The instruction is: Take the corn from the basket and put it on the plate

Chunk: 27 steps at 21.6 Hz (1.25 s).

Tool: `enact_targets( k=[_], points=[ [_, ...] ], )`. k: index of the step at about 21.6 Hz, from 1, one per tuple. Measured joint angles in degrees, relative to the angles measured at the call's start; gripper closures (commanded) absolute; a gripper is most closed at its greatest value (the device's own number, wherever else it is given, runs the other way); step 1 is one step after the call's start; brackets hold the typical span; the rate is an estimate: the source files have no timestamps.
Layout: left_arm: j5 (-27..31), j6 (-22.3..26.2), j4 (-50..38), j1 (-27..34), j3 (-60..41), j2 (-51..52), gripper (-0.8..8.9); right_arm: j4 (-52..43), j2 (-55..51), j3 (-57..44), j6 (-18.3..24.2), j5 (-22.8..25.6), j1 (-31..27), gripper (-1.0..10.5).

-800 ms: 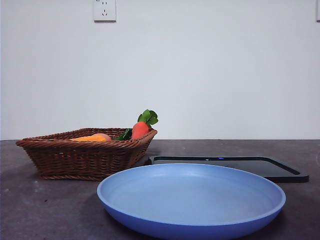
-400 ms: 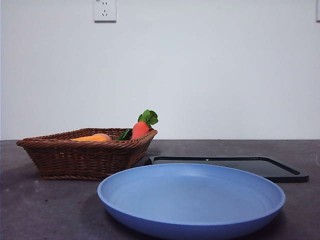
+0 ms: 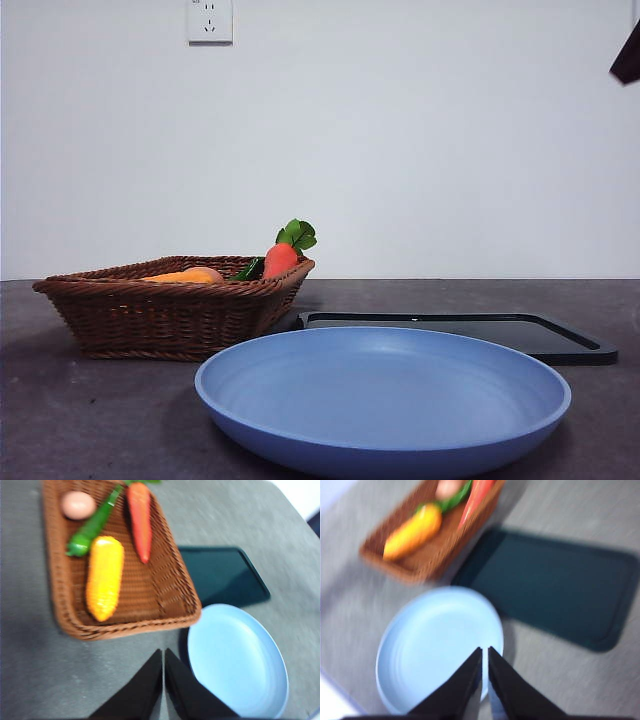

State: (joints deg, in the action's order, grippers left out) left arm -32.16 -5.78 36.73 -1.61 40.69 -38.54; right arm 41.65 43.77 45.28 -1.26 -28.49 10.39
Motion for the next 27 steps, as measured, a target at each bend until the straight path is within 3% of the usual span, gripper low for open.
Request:
enact_targets(
  k=[5, 9, 15, 27],
  points=[
    [-0.1, 0.8, 0.3, -1.2, 0.1, -0.8, 7.64, 1.0, 2.6, 0.0, 1.3, 0.3, 1.9, 9.4],
    [-0.1, 0.8, 0.3, -1.2, 0.1, -0.8, 4.4, 1.0, 3.5, 0.0, 1.4, 0.3, 1.9, 6.7],
    [-0.2, 0.8, 0.3, -1.2, 0.1, -0.8, 4.34, 1.0, 8.8, 0.0, 0.8, 0.4, 2.4, 6.7],
    [-0.2, 0.8, 0.3, -1.2, 0.1, -0.8, 4.35, -9.0, 36.0, 0.0, 0.5, 0.4, 8.0, 6.7]
  ],
)
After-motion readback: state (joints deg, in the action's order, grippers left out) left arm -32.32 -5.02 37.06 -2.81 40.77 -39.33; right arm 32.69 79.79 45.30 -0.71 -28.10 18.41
